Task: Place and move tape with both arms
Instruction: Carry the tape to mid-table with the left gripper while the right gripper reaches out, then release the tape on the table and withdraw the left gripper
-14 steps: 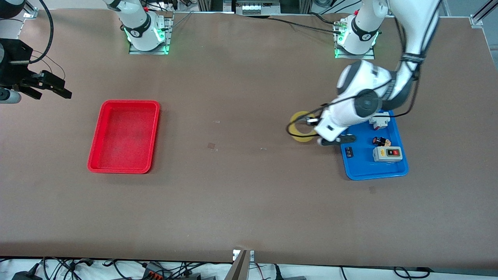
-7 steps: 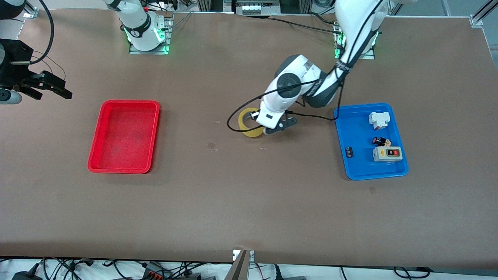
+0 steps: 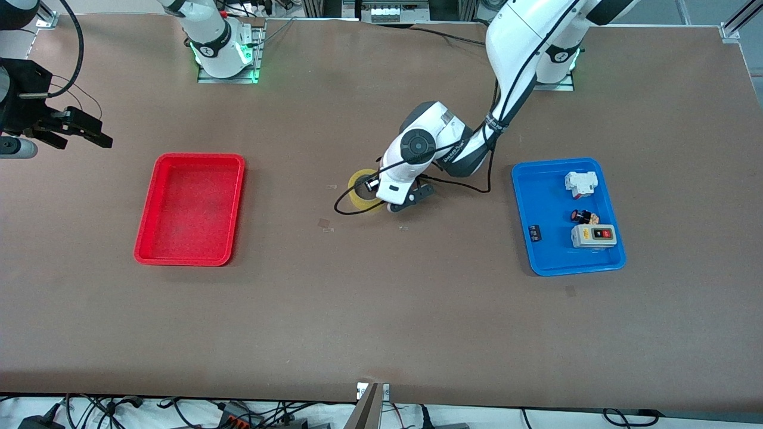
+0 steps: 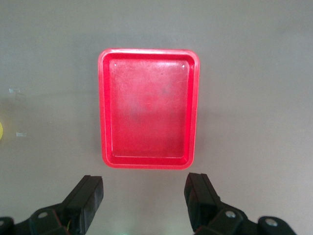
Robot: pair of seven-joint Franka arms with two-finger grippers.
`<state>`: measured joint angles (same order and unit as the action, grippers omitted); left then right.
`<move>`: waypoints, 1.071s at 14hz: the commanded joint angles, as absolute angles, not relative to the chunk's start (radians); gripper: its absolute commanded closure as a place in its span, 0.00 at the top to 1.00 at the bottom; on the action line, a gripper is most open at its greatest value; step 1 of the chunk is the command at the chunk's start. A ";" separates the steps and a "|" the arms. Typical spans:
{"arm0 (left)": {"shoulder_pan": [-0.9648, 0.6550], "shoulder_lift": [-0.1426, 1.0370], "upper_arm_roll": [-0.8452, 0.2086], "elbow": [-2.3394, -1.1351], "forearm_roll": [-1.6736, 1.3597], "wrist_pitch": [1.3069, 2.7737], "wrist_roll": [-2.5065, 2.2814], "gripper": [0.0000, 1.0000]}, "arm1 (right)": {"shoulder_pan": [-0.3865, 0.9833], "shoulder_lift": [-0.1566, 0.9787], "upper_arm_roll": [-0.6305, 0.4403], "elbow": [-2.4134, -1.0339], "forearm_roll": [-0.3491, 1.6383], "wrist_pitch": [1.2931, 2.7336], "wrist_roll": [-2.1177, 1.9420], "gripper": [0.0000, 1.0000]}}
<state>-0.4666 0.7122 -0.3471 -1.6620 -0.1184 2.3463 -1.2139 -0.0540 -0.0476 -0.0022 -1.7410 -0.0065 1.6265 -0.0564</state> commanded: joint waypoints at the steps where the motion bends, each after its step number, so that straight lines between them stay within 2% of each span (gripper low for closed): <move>1: -0.437 0.603 -0.336 -1.625 -0.120 2.174 -1.232 1.00 | -0.058 -0.051 0.008 -1.726 -0.003 1.632 -0.060 1.00; 4: -0.335 0.464 -0.340 -1.608 -0.118 2.019 -1.227 1.00 | -0.058 -0.023 0.008 -1.720 0.000 1.632 -0.058 1.00; 9: -0.110 0.324 -0.339 -1.615 -0.113 1.755 -0.986 1.00 | -0.016 0.075 0.017 -1.714 0.000 1.635 -0.071 1.00; 11: -0.020 0.284 -0.339 -1.621 -0.113 1.659 -0.821 1.00 | 0.052 0.156 0.017 -1.695 0.047 1.650 -0.060 1.00; 15: 0.050 0.232 -0.331 -1.621 -0.101 1.554 -0.683 1.00 | 0.248 0.265 0.015 -1.695 0.106 1.807 -0.037 1.00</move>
<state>0.0408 0.2884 -0.3273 -1.5872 -0.1158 1.5821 -0.7338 0.1624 0.2096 0.0189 -1.7319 0.0892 1.7649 -0.0528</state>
